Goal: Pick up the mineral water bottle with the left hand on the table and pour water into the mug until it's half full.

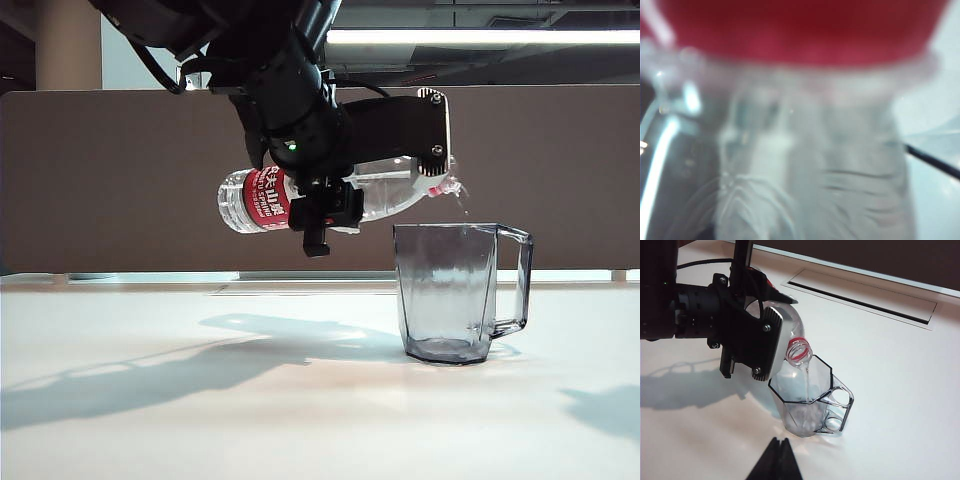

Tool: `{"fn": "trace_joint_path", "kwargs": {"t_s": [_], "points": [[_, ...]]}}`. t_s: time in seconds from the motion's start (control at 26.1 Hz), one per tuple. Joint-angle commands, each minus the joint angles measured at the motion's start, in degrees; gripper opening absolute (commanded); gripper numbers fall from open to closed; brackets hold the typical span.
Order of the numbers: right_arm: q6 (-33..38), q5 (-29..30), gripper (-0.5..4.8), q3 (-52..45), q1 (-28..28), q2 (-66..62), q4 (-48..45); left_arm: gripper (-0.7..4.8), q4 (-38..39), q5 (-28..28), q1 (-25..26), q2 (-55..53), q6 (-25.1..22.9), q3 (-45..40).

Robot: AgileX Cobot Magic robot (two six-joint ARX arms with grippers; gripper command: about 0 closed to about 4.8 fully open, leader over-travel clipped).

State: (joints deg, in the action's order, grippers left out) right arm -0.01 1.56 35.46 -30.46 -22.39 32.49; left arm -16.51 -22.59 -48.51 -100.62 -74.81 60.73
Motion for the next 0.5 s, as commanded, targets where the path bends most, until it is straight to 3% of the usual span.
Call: {"fn": "trace_joint_path", "kwargs": {"t_s": [0.04,0.5], "points": [[-0.17,0.11,-0.02,0.50,0.00,0.04,-0.98,2.13,-2.84,-0.52,0.20,0.46,-0.26,0.57],[-0.17,0.13,-0.02,0.50,0.00,0.04,-0.98,2.13,-2.82,-0.57,0.59,0.46,-0.42,0.57]]}}
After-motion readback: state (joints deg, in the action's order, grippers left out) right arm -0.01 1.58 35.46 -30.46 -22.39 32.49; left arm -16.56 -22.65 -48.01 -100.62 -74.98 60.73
